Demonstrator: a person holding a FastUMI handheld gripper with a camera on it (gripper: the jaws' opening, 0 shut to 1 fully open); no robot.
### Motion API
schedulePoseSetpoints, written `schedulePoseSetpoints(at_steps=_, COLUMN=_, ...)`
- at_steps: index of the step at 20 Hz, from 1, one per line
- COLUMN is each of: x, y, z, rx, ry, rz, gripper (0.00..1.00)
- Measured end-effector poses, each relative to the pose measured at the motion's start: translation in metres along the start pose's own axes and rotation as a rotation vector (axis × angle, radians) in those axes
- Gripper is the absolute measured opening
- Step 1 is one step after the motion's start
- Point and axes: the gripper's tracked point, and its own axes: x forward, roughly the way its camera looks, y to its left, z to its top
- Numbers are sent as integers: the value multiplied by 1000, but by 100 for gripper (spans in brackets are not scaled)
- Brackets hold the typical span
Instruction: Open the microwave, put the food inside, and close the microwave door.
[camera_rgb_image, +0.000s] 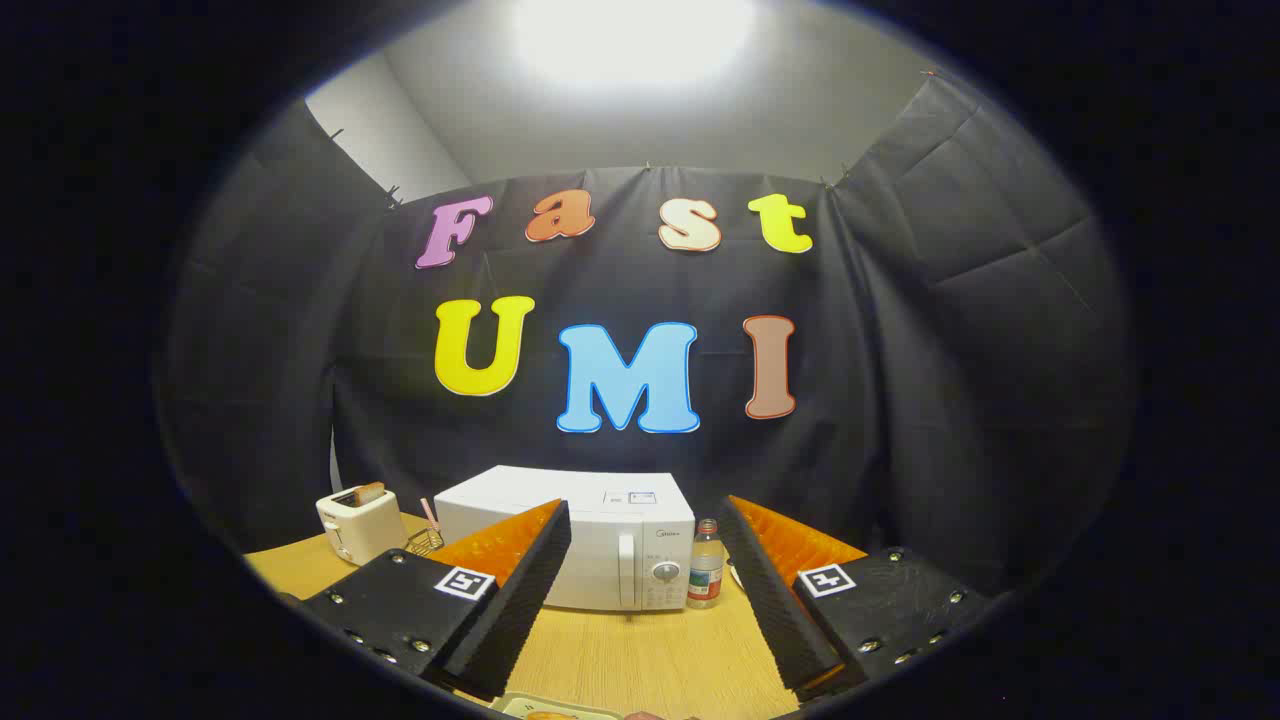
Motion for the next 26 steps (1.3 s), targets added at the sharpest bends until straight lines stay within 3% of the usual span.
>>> schedulePoseSetpoints(at_steps=16, x=18, y=-9, z=-26, rx=39, ry=50, rz=30, gripper=95)
schedulePoseSetpoints(at_steps=26, x=66, y=0, z=-48, rx=38, ry=71, rz=86, gripper=95)
